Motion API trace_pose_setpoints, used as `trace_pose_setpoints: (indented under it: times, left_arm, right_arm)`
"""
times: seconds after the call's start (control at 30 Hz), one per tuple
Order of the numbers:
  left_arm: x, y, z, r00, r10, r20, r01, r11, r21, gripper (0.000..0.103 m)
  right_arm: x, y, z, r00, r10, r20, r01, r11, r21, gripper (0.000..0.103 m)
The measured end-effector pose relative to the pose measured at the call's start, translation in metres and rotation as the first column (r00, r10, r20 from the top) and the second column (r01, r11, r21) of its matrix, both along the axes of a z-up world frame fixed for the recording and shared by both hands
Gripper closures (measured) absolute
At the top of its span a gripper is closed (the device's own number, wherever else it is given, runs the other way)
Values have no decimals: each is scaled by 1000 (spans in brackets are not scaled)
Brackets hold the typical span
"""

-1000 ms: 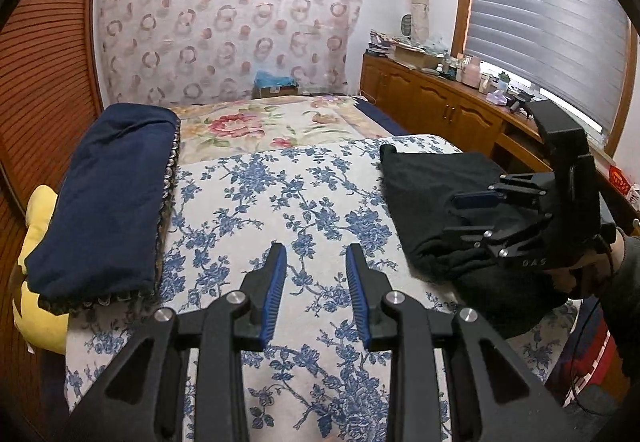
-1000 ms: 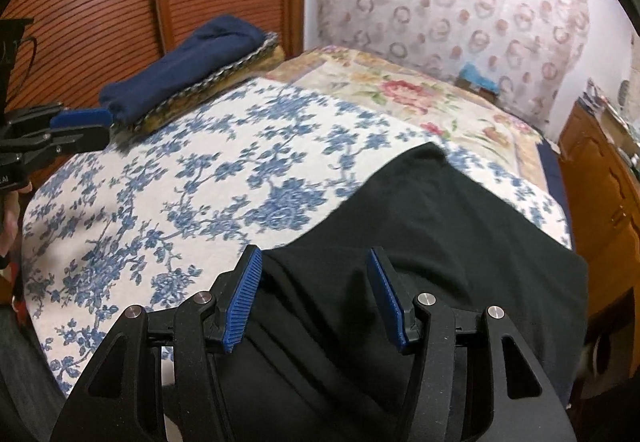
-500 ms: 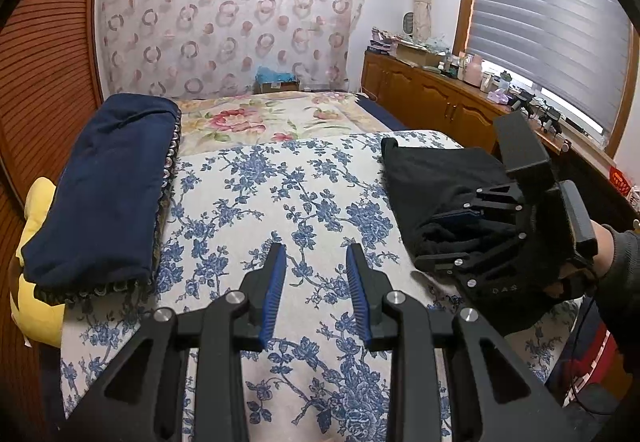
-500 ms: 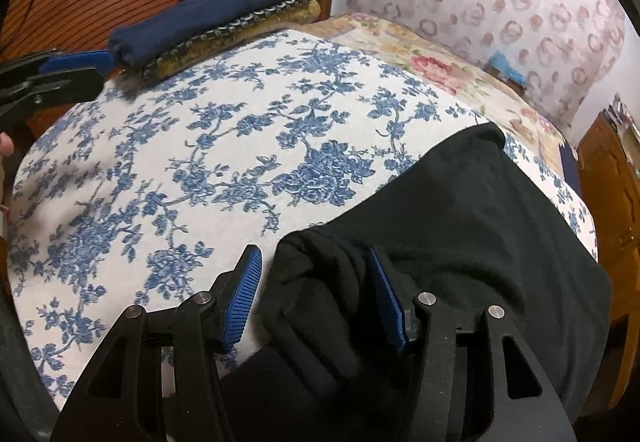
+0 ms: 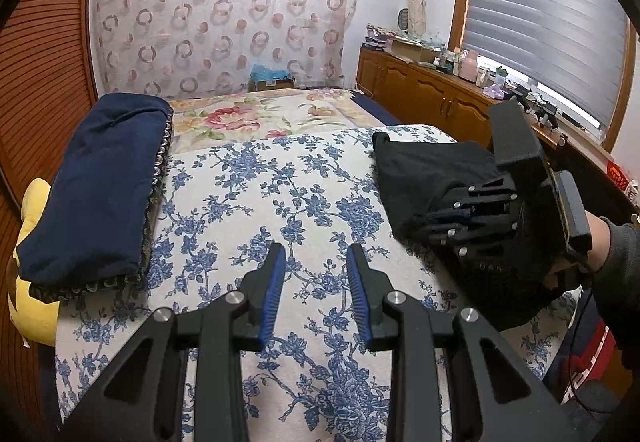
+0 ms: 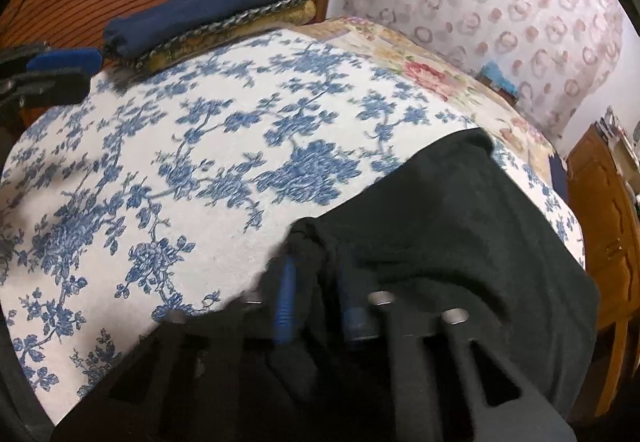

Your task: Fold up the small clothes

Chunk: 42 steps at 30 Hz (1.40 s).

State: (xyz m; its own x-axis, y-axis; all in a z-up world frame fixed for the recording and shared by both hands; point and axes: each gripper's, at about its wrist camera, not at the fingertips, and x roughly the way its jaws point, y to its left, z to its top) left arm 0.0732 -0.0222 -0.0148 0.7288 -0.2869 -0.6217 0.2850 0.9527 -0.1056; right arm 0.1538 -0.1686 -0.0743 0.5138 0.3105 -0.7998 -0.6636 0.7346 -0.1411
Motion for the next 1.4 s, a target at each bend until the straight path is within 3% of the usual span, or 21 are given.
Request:
trace_pose_setpoints:
  times: [0.27, 0.47, 0.63, 0.87, 1.1, 1.2, 1.4]
  left_arm:
    - [-3, -4, 3, 1000, -18, 1, 18, 1000, -13, 74]
    - [-5, -8, 5, 999, -39, 1, 39, 999, -18, 74]
    - [-7, -15, 5, 998, -59, -4, 59, 998, -11, 74]
    - [-9, -26, 2, 996, -90, -20, 90, 996, -10, 73]
    - [-10, -40, -2, 991, -126, -39, 126, 992, -8, 73]
    - [-11, -50, -4, 988, -148, -45, 148, 989, -8, 73]
    - [-11, -72, -9, 980, -193, -56, 193, 981, -10, 73]
  right_arm:
    - [5, -36, 54, 984, -101, 148, 91, 993, 71, 94]
    - [27, -80, 87, 951, -171, 258, 182, 983, -19, 95]
    - [50, -131, 98, 910, -279, 308, 307, 951, -45, 95]
    - [97, -189, 59, 872, -434, 226, 454, 890, -43, 95]
    - [106, -197, 41, 845, -497, 197, 514, 857, -45, 94]
    - [104, -206, 44, 824, -529, 204, 548, 835, -47, 78]
    - [55, -218, 61, 825, -535, 181, 538, 842, 34, 71]
